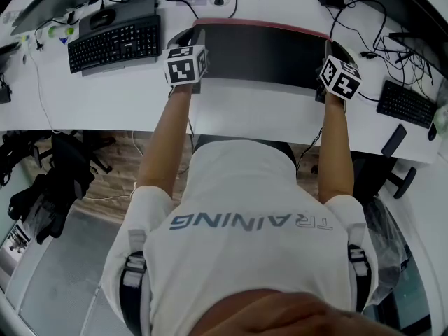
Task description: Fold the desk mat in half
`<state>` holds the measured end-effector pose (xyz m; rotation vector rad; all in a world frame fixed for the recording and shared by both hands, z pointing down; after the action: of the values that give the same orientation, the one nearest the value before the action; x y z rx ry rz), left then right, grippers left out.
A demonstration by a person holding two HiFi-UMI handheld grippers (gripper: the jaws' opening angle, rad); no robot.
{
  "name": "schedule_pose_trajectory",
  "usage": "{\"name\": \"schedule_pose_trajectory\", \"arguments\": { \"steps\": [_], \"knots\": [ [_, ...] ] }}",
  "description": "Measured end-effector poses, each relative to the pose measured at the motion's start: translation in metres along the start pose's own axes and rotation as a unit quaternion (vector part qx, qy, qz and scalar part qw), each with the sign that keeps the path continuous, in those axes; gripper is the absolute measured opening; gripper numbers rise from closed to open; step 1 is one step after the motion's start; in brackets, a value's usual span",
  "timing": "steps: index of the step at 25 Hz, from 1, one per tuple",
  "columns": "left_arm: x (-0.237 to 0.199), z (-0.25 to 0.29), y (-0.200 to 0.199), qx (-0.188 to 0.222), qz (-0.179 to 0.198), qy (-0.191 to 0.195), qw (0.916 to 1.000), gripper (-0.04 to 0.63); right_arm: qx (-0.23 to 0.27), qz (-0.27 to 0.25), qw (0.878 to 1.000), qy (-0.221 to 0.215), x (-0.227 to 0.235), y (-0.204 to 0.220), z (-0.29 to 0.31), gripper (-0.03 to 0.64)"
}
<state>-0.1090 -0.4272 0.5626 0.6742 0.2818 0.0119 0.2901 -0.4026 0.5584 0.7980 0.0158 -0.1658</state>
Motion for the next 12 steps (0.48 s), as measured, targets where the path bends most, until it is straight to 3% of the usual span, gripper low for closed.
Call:
{"name": "schedule_pose_trajectory", "arguments": {
  "steps": [12],
  "knots": [
    [0.023, -0.034, -0.001, 0.029, 0.005, 0.006, 0.9996, 0.069, 0.053, 0.000, 0.999, -0.002, 0.008, -0.008, -0.042, 0.041]
  ]
}}
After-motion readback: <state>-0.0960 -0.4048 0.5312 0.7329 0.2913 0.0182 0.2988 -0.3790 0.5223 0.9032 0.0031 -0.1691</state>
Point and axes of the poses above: the fingertips, and each gripper's own axes: z forward along the fingers, x to its right, y out of its underside, the point moved 7 cm from there along -z, backward along the fingers, and after that the axes turned 12 degrees about -z, right-handed, at the moved point
